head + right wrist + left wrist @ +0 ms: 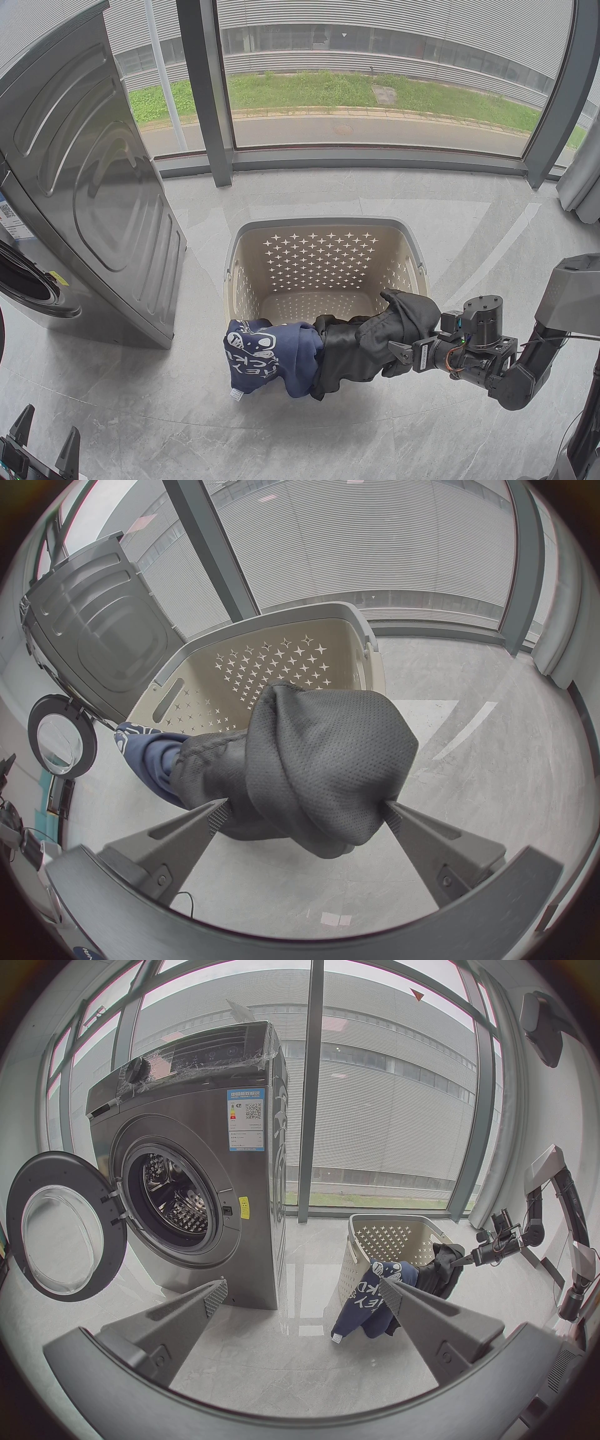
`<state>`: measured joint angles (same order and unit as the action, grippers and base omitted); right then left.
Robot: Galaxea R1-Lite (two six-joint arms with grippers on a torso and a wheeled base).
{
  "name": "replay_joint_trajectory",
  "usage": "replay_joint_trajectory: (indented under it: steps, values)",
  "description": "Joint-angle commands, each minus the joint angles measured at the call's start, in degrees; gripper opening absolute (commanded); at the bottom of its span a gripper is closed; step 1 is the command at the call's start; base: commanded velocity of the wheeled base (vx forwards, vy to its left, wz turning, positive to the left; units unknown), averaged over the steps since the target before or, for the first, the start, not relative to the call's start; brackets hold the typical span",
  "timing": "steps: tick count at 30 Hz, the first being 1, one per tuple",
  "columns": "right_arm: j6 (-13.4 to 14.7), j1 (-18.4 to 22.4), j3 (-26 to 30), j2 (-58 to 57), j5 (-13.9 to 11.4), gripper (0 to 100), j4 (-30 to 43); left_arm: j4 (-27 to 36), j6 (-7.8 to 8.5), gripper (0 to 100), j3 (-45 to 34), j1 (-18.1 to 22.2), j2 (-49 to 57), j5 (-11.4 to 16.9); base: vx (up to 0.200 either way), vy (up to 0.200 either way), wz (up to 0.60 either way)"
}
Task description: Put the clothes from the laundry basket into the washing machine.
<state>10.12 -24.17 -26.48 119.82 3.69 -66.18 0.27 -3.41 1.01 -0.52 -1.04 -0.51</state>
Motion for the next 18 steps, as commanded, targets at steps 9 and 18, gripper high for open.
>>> replay_joint_trajectory:
  steps: [9,18]
  values:
    - [0.08,0.27,-1.73,2.35,0.0,0,-1.49,0.0,-0.01,100,-0.92,0.0,1.04,-0.02,0.0,0.0,0.0]
    - [0.17,-1.58,-0.59,1.73,0.0,0,-1.93,0.0,-0.01,100,-0.92,0.0,1.04,-0.02,0.0,0.0,0.0]
